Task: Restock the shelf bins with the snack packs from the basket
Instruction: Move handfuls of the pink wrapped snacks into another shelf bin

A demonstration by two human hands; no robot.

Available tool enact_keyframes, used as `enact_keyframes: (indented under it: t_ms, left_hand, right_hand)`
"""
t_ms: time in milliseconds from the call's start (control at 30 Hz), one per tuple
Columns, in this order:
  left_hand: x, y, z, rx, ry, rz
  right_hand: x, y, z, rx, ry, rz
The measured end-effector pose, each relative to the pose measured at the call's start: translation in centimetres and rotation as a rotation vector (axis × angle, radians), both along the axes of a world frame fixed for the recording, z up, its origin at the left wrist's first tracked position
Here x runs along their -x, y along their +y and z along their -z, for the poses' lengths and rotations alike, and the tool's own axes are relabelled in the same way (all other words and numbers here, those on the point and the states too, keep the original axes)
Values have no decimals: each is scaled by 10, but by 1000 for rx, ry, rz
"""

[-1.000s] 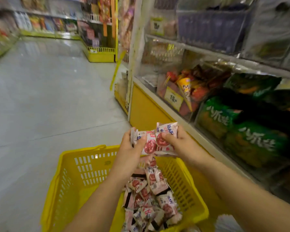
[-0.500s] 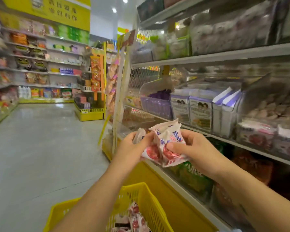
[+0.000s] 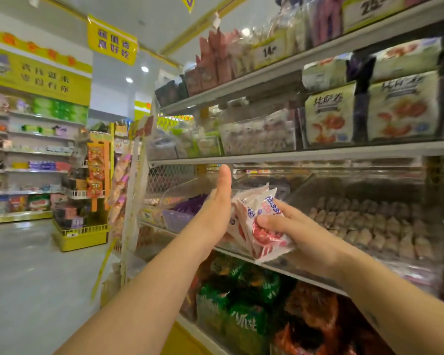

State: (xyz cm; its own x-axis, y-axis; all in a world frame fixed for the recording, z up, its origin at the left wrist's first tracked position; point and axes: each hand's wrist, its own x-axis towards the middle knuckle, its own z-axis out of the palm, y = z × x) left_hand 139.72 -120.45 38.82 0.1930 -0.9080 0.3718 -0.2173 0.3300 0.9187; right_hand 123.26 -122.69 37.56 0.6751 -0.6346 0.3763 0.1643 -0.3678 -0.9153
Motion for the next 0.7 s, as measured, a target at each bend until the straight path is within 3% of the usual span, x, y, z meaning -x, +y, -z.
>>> enact_keyframes:
  t_ms: [133, 200, 300, 400, 533, 700]
  left_hand:
    - [28, -25, -19, 35, 40, 248]
    - [39, -39, -22, 65, 11, 276]
    - [45, -69, -12, 276, -294, 145]
    - [43, -94, 3, 290, -647, 36]
    - [42, -115, 19, 292, -927, 9]
    - [32, -128, 19, 451, -1021, 7]
  right_hand:
    - [33, -13, -36, 61, 69, 105]
    - [50, -21, -50, 145, 151, 244]
    - [74, -44, -62, 387, 384, 703]
    - [93, -86, -67, 576, 584, 1051]
    - [103, -157, -70, 478, 809, 1258]
    - [100, -224, -74, 528, 1034, 1316]
